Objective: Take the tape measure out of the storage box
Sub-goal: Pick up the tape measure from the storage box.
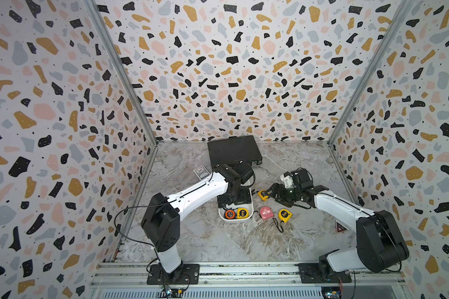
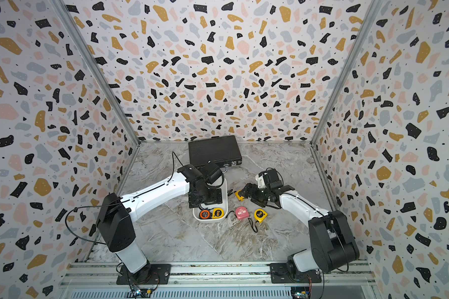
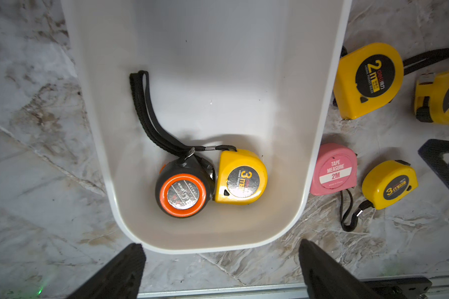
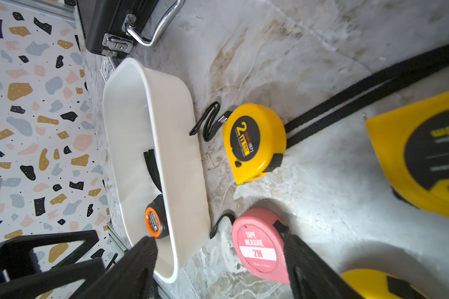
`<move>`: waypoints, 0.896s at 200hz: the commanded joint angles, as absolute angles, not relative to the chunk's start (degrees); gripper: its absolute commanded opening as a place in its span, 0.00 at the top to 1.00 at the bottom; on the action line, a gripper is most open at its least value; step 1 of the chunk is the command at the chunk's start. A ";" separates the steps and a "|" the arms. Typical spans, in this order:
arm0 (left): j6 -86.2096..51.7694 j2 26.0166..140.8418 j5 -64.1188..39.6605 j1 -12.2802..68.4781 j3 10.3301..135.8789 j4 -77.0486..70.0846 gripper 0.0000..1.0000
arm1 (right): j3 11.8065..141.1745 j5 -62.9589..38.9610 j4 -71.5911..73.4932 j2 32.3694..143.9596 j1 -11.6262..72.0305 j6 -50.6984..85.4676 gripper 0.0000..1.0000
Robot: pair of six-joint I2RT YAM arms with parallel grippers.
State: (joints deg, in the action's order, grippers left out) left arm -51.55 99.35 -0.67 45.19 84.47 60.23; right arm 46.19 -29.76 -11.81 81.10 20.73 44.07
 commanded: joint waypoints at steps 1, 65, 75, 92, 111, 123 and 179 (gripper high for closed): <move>-50.36 99.93 1.54 45.81 82.44 61.65 0.04 | 46.25 -29.78 -14.07 78.30 20.57 43.54 0.17; -50.36 102.06 2.53 46.56 80.00 58.59 0.10 | 43.18 -29.88 -13.74 74.21 20.41 44.39 0.19; -50.36 102.54 2.48 46.56 79.94 58.27 0.11 | 42.91 -29.97 -13.38 74.09 20.39 44.55 0.19; -50.36 103.31 2.76 46.58 79.58 57.97 0.13 | 42.50 -30.03 -12.86 73.79 20.43 44.91 0.21; -50.36 103.79 3.11 46.60 78.51 57.51 0.16 | 42.43 -29.88 -12.79 73.51 20.36 44.91 0.22; -50.36 103.88 3.42 46.62 77.83 57.15 0.17 | 42.34 -29.81 -13.01 73.25 20.30 44.87 0.22; -47.84 105.39 4.24 46.60 76.22 55.95 0.23 | 41.60 -29.26 -12.98 72.07 20.22 45.09 0.23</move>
